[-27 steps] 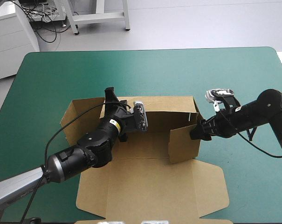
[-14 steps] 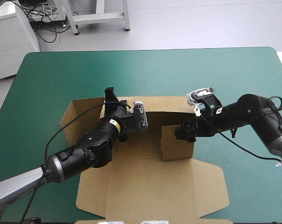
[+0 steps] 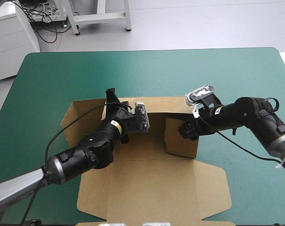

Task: Fold the box

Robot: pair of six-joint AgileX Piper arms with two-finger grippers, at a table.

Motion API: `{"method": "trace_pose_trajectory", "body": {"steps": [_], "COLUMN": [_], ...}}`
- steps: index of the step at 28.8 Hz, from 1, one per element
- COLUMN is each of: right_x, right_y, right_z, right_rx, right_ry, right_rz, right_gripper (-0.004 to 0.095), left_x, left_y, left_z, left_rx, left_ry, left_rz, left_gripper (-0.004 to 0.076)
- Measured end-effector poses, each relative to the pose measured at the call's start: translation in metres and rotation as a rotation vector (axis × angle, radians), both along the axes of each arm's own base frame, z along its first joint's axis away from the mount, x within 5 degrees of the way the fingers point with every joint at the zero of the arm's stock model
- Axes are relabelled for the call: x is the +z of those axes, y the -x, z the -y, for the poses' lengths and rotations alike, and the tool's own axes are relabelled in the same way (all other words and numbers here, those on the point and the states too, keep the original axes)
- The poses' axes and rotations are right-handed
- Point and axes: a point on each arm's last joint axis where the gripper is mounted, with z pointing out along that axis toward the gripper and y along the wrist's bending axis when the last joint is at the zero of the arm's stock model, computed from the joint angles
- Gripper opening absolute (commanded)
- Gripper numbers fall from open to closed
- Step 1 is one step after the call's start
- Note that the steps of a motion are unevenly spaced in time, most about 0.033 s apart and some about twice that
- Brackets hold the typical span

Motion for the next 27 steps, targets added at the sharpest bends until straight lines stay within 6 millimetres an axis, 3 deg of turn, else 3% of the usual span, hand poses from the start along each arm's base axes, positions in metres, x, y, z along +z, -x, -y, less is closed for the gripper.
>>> {"method": "trace_pose_trajectory", "body": {"steps": [9, 17, 20, 26, 27], "right_x": [-0.001, 0.0, 0.0, -0.002, -0.002], "right_y": [-0.003, -0.004, -0.004, -0.006, -0.006], "right_z": [0.003, 0.004, 0.004, 0.007, 0.007], "right_rx": [-0.001, -0.016, -0.023, -0.075, -0.083], "right_ry": [0.042, 0.035, 0.039, 0.051, 0.057], "right_rz": [0.036, 0.037, 0.037, 0.025, 0.026], "right_gripper": [-0.0026, -0.0019, -0.0019, -0.002, -0.002], "left_x": [0.0, 0.0, 0.001, 0.011, 0.019], "left_y": [0.0, 0.0, 0.0, 0.009, 0.018], "left_z": [-0.001, -0.001, -0.001, 0.007, 0.013], "left_rx": [0.004, 0.011, 0.013, 0.036, 0.016], "left_ry": [-0.001, -0.005, 0.0, 0.068, 0.088], "left_rz": [-0.003, -0.004, -0.007, -0.048, -0.045], "left_gripper": [-0.0032, 0.0003, 0.012, 0.0535, 0.0552]}}
